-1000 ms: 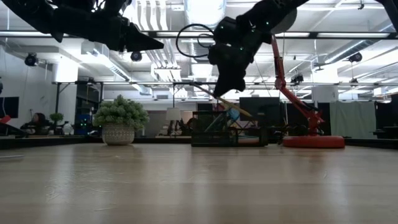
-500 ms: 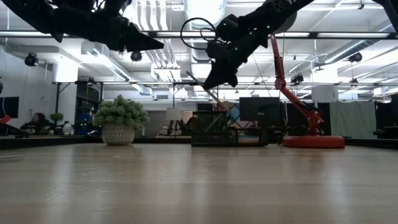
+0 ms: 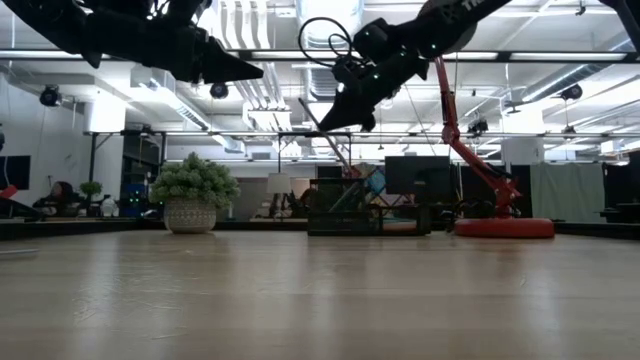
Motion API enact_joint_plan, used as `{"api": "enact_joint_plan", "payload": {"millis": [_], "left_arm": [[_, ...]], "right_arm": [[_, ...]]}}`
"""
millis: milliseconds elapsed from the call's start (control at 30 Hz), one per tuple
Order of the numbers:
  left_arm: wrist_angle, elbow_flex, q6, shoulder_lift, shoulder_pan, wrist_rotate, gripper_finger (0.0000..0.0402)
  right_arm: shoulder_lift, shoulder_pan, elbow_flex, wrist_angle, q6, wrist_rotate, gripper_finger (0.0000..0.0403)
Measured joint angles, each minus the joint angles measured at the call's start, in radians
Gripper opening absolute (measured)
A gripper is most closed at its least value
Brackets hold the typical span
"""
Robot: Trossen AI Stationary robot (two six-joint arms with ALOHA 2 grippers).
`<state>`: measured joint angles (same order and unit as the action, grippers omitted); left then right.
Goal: Pick and place office supplies into organizer
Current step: Put the yellow pencil into the desk organizer
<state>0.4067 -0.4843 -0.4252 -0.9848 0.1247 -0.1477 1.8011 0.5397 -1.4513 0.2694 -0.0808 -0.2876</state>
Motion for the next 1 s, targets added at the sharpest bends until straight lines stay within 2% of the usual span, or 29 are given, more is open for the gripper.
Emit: {"api": "enact_joint_plan", "payload": {"millis": [733,1000], "left_arm": [[-0.006,0.000,0.000,0.000,0.000,0.000,0.0000],[-0.006,0.000,0.000,0.000,0.000,0.000,0.0000]], "right_arm": [[0.014,0.035,0.000,-0.072,-0.210,0.000,0.0008],[0.039,0.037,0.003,-0.064,-0.219,0.000,0.0008]]}}
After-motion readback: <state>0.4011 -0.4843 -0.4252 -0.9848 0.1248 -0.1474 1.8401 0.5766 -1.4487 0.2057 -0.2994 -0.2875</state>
